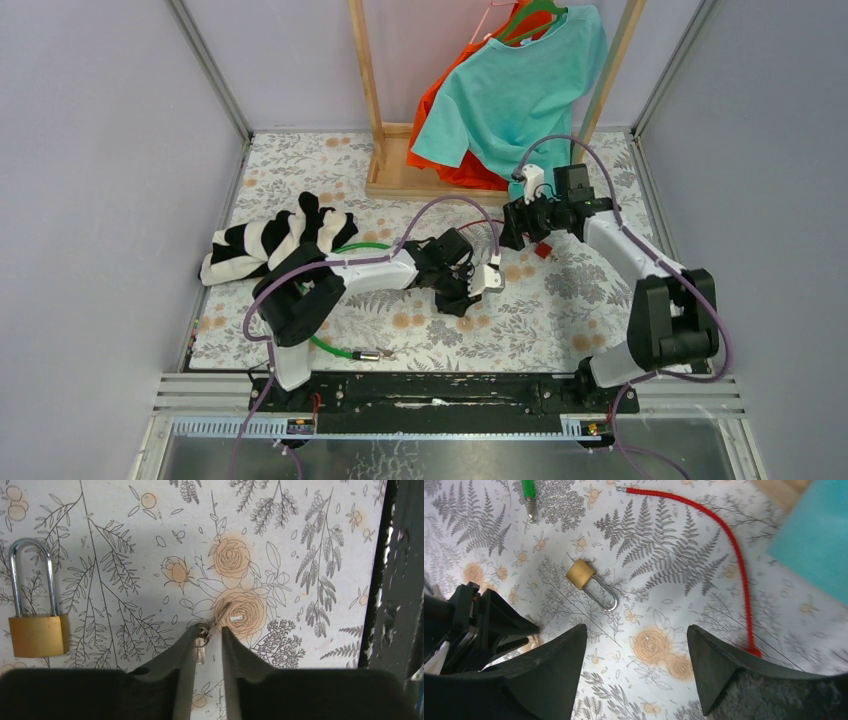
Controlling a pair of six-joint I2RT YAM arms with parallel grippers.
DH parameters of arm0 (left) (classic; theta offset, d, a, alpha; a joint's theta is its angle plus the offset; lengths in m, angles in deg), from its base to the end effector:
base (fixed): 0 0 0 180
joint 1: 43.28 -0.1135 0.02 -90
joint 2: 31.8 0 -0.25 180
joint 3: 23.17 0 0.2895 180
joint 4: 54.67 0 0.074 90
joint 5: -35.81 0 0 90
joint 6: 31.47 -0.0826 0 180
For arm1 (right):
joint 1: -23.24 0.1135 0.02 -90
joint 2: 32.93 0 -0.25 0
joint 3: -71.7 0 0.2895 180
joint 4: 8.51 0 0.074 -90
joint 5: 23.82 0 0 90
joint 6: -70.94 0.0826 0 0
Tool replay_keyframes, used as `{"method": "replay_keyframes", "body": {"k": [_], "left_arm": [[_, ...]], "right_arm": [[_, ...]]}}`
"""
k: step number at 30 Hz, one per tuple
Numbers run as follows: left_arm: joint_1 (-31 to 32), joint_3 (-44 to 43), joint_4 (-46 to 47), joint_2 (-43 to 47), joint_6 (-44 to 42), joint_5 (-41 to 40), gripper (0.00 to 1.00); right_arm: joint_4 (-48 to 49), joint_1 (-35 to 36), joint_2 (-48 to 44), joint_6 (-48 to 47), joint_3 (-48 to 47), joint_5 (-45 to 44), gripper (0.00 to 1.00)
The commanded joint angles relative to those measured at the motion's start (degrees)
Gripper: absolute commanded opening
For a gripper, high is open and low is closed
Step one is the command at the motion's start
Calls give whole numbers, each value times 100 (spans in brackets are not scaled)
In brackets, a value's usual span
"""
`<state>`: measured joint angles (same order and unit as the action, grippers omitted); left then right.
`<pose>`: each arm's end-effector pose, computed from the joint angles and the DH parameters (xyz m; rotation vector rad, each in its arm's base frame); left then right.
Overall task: Lock with the key
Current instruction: Place the key at the center of the board, then pick up the lock from the center of the board.
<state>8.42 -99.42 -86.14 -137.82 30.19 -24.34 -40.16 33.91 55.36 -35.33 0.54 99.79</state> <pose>0.2221 -0.3475 0.0824 1.8347 1.9046 -0.8256 0.3682 0.1159 0.1707 -0.7971 2.1959 0.6576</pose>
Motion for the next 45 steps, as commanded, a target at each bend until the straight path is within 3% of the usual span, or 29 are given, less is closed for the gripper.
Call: {"method": "replay_keyframes", "body": {"k": [1, 9, 16, 24, 33, 38, 45], "left_arm": [[24, -150, 307, 56, 129, -289, 38], [25, -330, 254, 541, 178, -818, 79], [17, -591, 202, 993, 202, -1628, 99], [-275, -391, 687, 1569, 475, -2371, 100], [-1390, -45, 911, 2184, 869, -2412, 100], [-1819, -155, 326, 2365, 1033, -2309, 100], [-1970, 100, -524, 2613, 425, -1810, 100]], "right_arm": [[-263, -79, -725, -420, 151, -772, 81], [-657, -188, -1449, -746, 149, -1958, 93], [-966, -220, -1520, -787, -52, -2337, 98], [-694, -217, -1631, -568, -34, -2437, 99], [-365, -222, -1828, -195, -91, -2383, 99], [41, -220, -1947, -276, 168, -2048, 99], [137, -215, -1353, -193, 250, -1878, 99]]}}
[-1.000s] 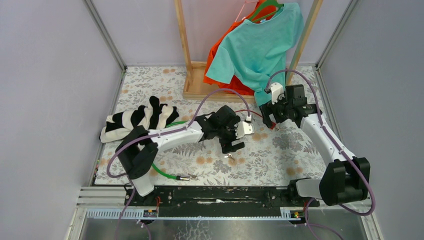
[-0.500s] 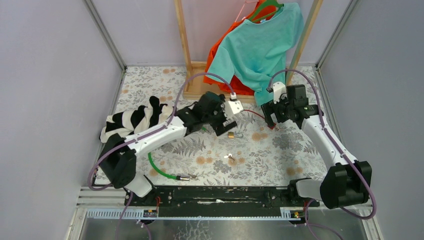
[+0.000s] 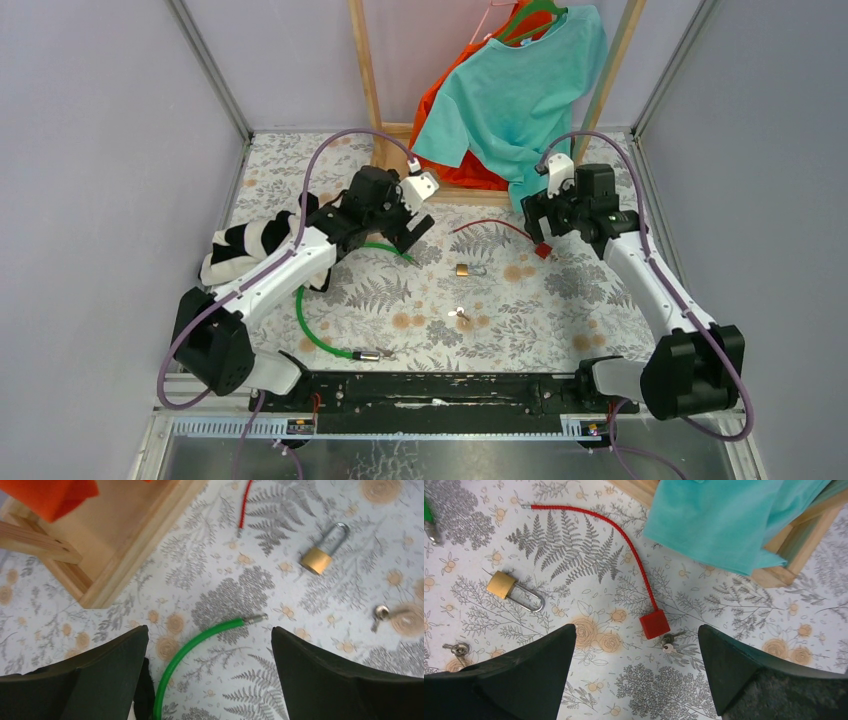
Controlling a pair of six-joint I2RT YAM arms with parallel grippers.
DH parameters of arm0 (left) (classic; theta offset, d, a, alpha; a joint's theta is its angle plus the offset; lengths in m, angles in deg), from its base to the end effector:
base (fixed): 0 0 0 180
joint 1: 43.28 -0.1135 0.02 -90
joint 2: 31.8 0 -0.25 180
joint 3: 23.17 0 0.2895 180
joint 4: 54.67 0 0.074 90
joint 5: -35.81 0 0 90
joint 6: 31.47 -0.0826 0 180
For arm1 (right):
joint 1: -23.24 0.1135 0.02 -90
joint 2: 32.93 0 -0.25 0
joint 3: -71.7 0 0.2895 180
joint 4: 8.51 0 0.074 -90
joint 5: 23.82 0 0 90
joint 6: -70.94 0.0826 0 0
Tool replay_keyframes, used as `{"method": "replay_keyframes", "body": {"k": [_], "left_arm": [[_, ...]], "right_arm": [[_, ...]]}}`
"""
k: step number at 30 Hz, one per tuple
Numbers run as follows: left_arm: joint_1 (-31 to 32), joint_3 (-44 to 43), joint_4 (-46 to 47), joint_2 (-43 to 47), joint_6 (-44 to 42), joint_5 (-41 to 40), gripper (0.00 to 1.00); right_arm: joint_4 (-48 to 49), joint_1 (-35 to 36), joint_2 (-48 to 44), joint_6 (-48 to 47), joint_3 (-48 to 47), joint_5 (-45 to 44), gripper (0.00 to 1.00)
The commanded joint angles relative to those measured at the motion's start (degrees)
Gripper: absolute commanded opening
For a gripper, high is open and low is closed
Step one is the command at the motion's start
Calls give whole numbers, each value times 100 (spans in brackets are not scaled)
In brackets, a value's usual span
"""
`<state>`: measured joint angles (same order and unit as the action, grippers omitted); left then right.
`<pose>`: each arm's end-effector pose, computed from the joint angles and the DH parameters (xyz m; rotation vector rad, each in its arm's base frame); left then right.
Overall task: Lock with the key
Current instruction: Pick up the lock from the center of the board.
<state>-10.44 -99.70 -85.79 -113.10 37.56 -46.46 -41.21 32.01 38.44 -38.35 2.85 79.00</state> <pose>0.3275 -0.2246 0.2452 1.0641 1.9291 -0.2642 0.3487 0.0723 0.2485 -0.6479 2.0724 0.1395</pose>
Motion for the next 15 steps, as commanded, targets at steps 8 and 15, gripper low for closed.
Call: {"method": "replay_keyframes", "body": {"k": [8, 15], "left_arm": [[-133, 325, -607, 204, -231, 1150, 100], [-131, 347, -572, 193, -228, 1282, 100]], "right_arm": [[200, -25, 1146, -93, -27, -35, 99], [-223, -92, 1868, -1519, -179, -40, 96]]}}
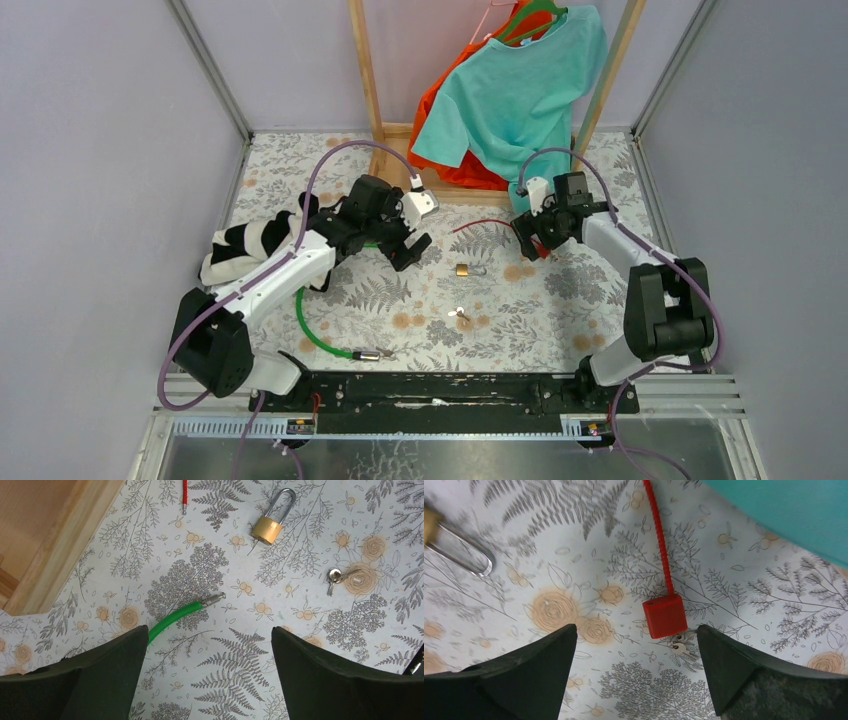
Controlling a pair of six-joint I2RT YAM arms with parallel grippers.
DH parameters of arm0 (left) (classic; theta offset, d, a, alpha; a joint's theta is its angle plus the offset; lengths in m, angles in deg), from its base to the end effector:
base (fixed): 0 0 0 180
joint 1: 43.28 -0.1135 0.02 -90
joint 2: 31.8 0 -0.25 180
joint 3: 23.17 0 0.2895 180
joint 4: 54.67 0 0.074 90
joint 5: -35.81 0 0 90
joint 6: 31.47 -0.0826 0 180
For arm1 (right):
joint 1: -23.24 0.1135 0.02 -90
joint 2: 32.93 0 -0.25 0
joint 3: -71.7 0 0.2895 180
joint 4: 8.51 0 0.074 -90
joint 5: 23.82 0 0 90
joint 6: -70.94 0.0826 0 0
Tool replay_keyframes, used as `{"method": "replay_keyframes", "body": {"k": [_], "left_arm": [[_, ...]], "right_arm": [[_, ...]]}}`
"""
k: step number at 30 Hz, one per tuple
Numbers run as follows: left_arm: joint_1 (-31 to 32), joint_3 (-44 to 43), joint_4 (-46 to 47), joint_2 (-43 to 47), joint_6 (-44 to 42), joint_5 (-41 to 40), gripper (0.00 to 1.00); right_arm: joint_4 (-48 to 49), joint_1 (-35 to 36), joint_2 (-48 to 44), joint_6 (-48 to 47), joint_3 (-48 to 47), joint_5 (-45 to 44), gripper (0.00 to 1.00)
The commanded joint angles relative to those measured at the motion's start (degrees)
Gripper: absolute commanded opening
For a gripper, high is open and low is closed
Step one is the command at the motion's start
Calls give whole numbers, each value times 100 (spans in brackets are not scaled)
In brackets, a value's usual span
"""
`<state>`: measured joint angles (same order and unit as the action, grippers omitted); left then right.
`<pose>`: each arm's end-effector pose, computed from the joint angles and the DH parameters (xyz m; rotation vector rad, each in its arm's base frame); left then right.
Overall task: Lock with the key
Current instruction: Pick up the lock from the center of the board.
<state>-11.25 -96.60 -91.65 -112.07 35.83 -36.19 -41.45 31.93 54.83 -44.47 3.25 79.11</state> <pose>0.3046 -0.2207 0.2198 1.2088 1.9937 -0.4479 0.3709 0.0754 0.1454 -0.8107 2.3191 0.1532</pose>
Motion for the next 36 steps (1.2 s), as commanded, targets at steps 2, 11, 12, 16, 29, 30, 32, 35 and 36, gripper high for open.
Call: {"method": "replay_keyframes", "body": {"k": [2, 11, 12, 16, 29, 30, 32, 35, 36], "left_arm": [[-48, 7, 19, 43, -34, 332, 100], [-48, -148, -127, -184, -32, 480, 100], [-48, -154, -132, -189, -26, 482, 100], [-51, -192, -159, -219, -30, 465, 100], [-49, -223, -214, -244, -3, 502, 100], [-50, -231, -214, -248, -1, 502, 100], [-48, -236, -214, -265, -2, 486, 100], [-39, -249, -214, -245, -2, 477, 100], [-47, -254, -214, -232, 2, 471, 100]], "right_arm": [[-335, -168, 366, -1235, -292, 54, 96], [-991, -476, 1167, -2287, -875, 433, 91], [-1073, -488, 1241, -2384, -943, 514, 90], [-1322, -502, 1505, -2603, -1215, 757, 83], [-953, -501, 1672, -2854, -896, 752, 67], [-955, -500, 1677, -2874, -880, 762, 65], [-953, -500, 1654, -2958, -826, 747, 61], [-917, -500, 1607, -3057, -756, 633, 48], [-931, -502, 1577, -3087, -756, 610, 45]]}}
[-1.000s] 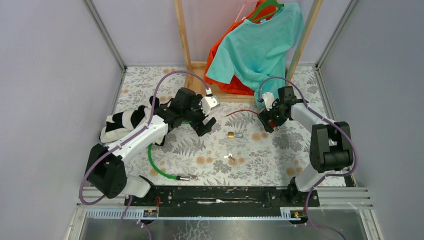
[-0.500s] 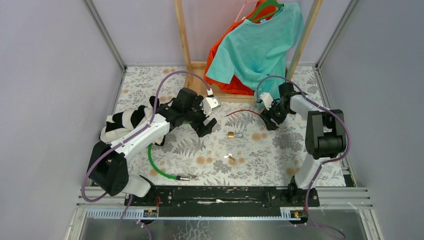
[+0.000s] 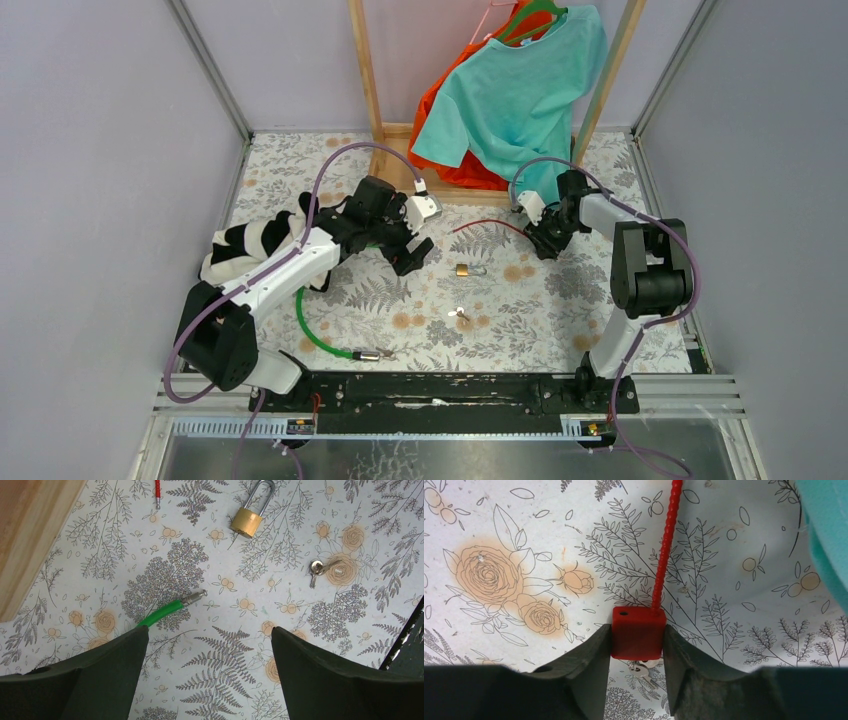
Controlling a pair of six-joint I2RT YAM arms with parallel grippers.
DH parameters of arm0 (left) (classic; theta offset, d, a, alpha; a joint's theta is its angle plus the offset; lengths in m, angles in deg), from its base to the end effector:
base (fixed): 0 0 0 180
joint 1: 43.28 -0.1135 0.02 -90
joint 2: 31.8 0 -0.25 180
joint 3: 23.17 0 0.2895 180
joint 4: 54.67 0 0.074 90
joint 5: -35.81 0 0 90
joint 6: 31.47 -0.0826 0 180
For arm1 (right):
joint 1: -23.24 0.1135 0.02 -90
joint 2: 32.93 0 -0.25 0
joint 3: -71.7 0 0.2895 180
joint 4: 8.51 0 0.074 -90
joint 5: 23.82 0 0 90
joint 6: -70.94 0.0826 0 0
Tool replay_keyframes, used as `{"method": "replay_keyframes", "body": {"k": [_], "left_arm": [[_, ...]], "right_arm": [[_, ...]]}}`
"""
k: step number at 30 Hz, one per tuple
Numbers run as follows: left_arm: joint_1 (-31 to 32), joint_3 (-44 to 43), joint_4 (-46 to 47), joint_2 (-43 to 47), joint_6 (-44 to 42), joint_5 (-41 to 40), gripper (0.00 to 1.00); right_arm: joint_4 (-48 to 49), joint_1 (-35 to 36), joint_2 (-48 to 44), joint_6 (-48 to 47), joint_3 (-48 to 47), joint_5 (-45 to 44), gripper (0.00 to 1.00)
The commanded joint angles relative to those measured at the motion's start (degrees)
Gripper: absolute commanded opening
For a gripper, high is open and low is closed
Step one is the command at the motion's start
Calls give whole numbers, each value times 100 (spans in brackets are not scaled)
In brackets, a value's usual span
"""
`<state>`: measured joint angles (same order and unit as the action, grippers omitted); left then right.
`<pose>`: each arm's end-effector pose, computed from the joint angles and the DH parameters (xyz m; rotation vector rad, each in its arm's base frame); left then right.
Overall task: Lock with the key
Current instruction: Pick up the lock from the center of the board.
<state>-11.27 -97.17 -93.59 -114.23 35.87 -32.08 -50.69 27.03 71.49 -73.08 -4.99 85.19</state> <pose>0.3019 -0.2254 0.2082 1.2532 2.0294 -0.5388 0.3881 0.0527 0.0781 -1.3646 2.3070 0.2047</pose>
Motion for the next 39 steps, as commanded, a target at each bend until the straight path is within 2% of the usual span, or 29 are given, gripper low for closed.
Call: {"method": "replay_keyframes", "body": {"k": [1, 4, 7, 8, 12, 15, 22, 26, 29, 33, 36, 39], "left_arm": [[-44, -202, -20, -7, -2, 36, 100], [-45, -276, -20, 5, -9, -71, 100], [-43, -379, -20, 24, -54, -128, 100], [-48, -434, -31, 21, -77, -148, 100], [-41, -888, -238, -53, -151, -149, 100], [-43, -1334, -422, -123, -78, -9, 96], [-46, -1840, -464, -198, 480, 341, 86], [-50, -2017, -749, -323, 303, 254, 81], [-96, -2191, -1109, -391, 98, 127, 79], [-205, -2326, -1525, -362, -145, 120, 78], [-294, -2309, -1797, -306, -335, 166, 83], [-418, -2274, -2044, -297, -480, 264, 83]], "right_arm": [[-12, -10, -126, -238, 75, -9, 39], [-73, -11, -314, -192, 40, 75, 15], [-220, -10, -559, -42, -84, 279, 1], [-276, -12, -641, 33, -130, 376, 0], [-504, 4, -975, 379, -324, 907, 0], [-628, 111, -1409, 643, -417, 1237, 0], [-307, 955, -2391, 1056, -253, 1094, 0], [-261, 1255, -2772, 1148, -368, 1253, 0], [-712, 1372, -2769, 1041, -727, 1410, 0], [-1053, 1438, -2838, 876, -972, 1572, 0], [-1226, 1440, -2880, 819, -1054, 1683, 0], [-1361, 1449, -2901, 761, -1088, 1733, 0]]}}
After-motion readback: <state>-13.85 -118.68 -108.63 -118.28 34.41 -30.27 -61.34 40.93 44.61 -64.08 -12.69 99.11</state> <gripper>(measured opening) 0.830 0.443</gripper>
